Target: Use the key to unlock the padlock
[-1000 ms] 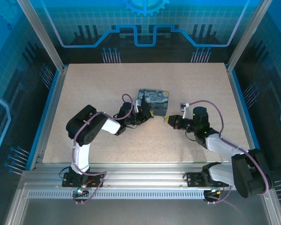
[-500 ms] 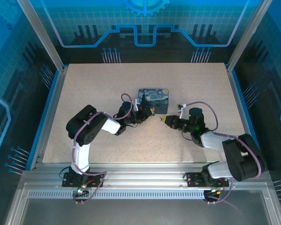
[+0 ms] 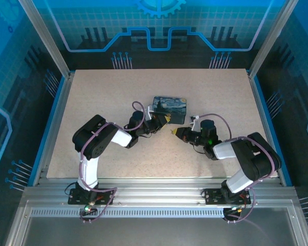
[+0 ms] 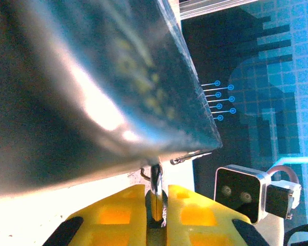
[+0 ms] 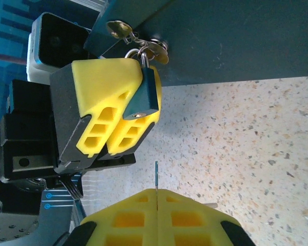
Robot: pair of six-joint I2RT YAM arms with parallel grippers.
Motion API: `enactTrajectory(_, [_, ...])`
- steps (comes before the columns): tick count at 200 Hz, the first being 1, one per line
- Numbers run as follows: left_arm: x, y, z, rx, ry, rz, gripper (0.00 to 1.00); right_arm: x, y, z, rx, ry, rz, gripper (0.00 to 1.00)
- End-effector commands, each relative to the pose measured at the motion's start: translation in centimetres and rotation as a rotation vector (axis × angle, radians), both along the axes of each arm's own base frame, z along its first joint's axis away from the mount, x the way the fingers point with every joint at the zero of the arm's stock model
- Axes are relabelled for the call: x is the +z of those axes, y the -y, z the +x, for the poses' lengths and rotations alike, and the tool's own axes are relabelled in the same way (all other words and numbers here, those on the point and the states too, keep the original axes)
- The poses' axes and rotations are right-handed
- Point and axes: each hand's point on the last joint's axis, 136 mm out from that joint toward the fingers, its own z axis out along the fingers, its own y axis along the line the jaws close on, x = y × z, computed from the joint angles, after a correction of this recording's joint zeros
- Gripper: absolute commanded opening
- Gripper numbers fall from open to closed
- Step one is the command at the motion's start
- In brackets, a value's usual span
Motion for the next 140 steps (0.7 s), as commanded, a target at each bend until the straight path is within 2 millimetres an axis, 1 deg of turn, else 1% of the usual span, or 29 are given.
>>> enactTrajectory(1, [1.09,0.06,0.10,0.012,0.044,-0.051,0.00,1.19,-0.66,1.08,-0.040,0.029,0.047,0.00])
enactTrajectory(40, [0.72,0.05,0.15,0.017,0.040,-0.064,0.00,0.84,-0.97,1.33,-0.082,0.009,0.071,0.00])
enactTrajectory(78, [0.36,-0.09,-0.03,0.019,0.040,-0.066,0.00,1.28,-1.03,1.63,-0.119,0.016,0.113,0.00])
enactTrajectory(140, [0.18,-0.08,0.05,0.025,0.036,-0.091,0.00,0.67,-0.94,1.81,-0.149,0.001,0.097,0.00])
